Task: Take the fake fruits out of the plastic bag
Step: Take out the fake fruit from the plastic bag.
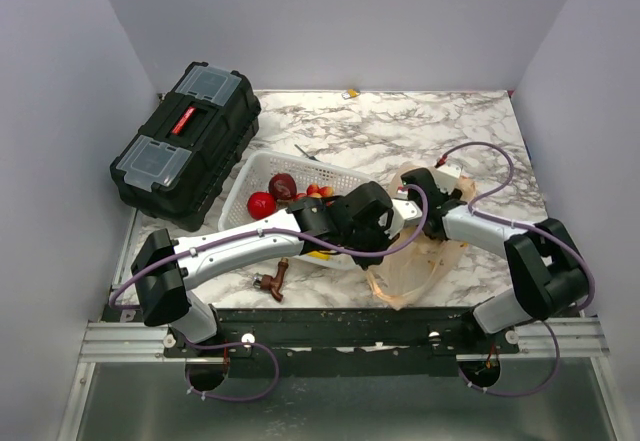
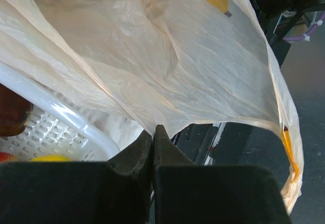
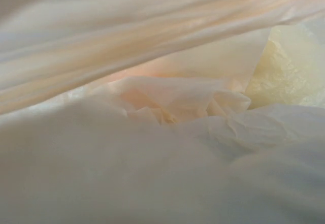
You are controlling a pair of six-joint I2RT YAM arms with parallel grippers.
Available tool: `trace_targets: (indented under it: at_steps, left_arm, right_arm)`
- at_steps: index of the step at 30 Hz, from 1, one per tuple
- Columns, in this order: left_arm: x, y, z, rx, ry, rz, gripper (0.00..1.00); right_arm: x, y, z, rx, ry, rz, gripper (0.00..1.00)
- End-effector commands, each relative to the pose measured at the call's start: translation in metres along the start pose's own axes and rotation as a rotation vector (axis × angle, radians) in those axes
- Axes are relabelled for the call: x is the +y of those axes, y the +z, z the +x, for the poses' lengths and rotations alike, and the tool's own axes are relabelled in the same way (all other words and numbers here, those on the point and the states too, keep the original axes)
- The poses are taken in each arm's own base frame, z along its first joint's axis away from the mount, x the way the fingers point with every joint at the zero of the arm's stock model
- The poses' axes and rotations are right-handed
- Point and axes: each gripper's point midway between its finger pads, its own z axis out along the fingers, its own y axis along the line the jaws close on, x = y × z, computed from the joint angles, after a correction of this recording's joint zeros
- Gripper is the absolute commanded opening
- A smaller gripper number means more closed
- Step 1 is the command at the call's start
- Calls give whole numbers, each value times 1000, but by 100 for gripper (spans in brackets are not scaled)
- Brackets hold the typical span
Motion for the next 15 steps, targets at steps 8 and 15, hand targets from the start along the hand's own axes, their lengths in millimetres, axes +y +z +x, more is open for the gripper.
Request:
trace_targets:
  at_steps: [8, 15]
  left_arm:
    - [-10, -2, 2, 3, 11, 24, 0]
    - [-10, 0, 3, 10, 10, 20, 0]
  right_arm:
    - [19, 24, -18, -43, -17, -27, 69]
    - [25, 15, -25, -41, -20, -73, 48]
